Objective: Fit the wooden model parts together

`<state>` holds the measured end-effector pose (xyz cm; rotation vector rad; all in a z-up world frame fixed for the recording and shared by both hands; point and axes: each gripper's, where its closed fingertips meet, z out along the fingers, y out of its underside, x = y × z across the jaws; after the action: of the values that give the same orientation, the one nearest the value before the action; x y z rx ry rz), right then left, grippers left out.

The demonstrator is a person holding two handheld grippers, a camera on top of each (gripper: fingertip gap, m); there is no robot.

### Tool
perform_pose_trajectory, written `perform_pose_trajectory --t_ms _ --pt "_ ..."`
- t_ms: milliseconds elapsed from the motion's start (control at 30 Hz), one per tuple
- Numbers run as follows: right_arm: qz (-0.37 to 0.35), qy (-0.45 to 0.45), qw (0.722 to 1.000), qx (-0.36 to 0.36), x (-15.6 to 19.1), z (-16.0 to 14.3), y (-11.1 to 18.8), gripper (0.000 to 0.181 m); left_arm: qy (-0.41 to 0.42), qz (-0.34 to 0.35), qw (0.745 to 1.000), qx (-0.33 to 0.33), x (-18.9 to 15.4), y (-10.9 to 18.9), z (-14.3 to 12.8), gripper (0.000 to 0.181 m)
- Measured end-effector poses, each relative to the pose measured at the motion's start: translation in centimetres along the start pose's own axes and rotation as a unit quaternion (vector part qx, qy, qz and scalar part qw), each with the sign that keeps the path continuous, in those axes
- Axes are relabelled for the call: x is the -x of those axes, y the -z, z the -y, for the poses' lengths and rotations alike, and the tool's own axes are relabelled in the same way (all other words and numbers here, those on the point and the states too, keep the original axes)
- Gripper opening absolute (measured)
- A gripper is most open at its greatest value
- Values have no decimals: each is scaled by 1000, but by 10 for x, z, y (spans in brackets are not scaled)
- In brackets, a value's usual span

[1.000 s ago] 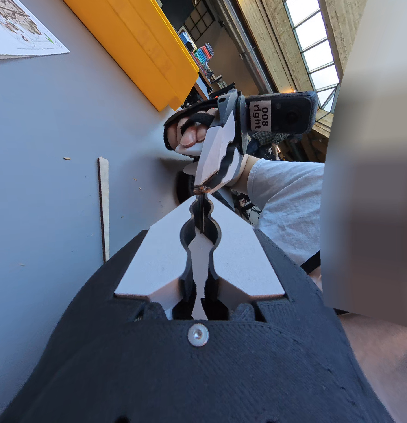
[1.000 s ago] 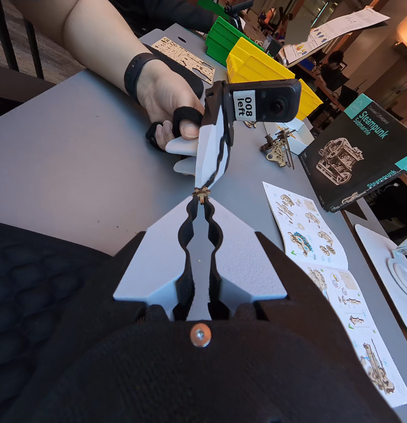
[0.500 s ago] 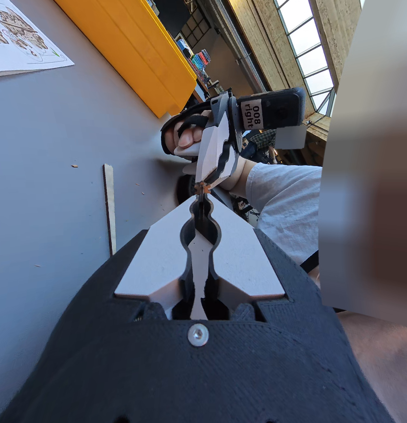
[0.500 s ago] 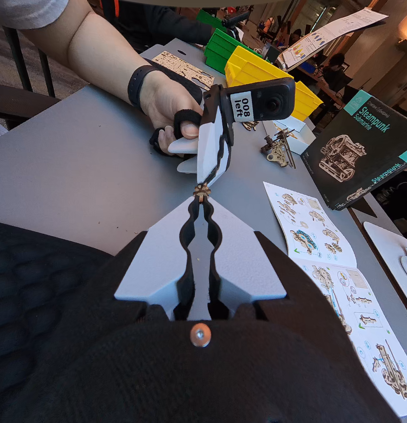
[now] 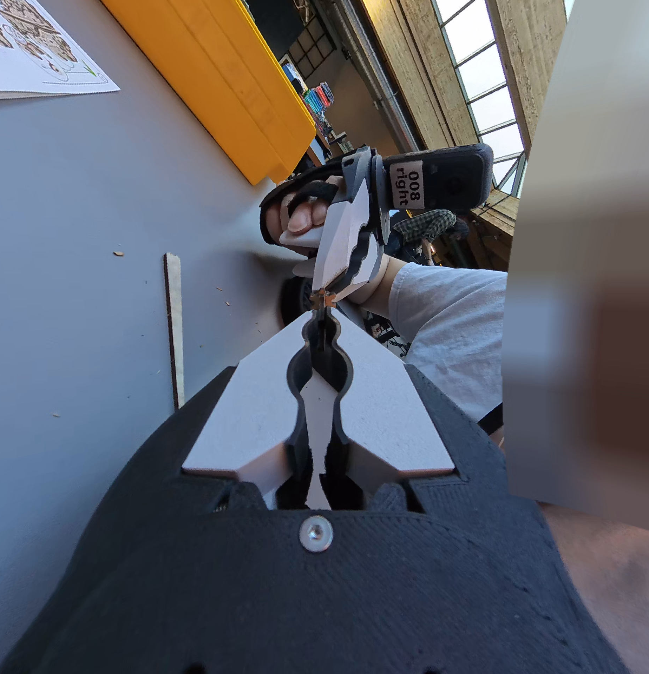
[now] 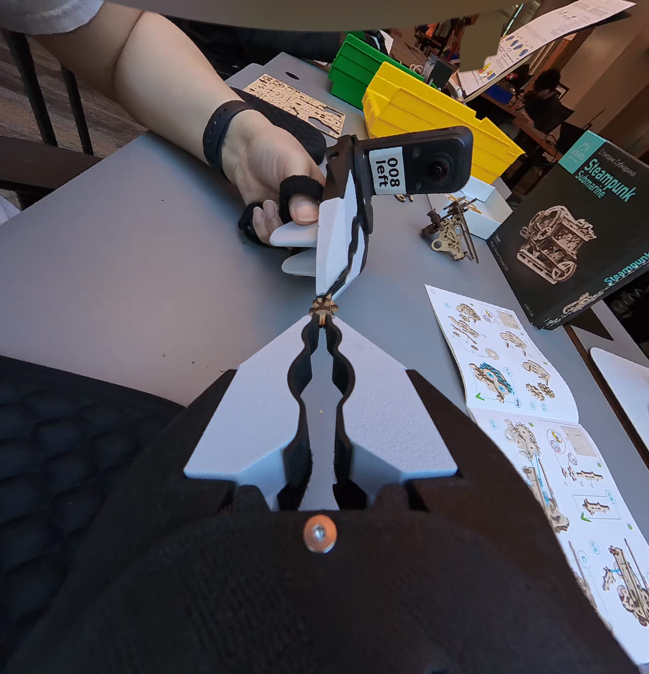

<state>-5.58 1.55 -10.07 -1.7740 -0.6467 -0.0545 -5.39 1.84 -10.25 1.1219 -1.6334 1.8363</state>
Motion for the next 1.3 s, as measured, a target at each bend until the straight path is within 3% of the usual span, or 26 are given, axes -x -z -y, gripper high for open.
perform_pose_trajectory --t_ms 267,567,967,1300 --pt "-27 -38 999 -4 -4 -2 -4 0 0 16 1000 -11 5 3 3 0" --pt "31 1 1000 0 5 -2 0 0 -10 7 1000 27 0 -4 -8 0" --pt "-39 -60 997 -6 -7 -3 -6 0 -12 29 999 -16 6 3 4 0" --pt "-5 -30 1000 0 -1 -3 -4 0 -21 28 999 4 4 -1 -2 0"
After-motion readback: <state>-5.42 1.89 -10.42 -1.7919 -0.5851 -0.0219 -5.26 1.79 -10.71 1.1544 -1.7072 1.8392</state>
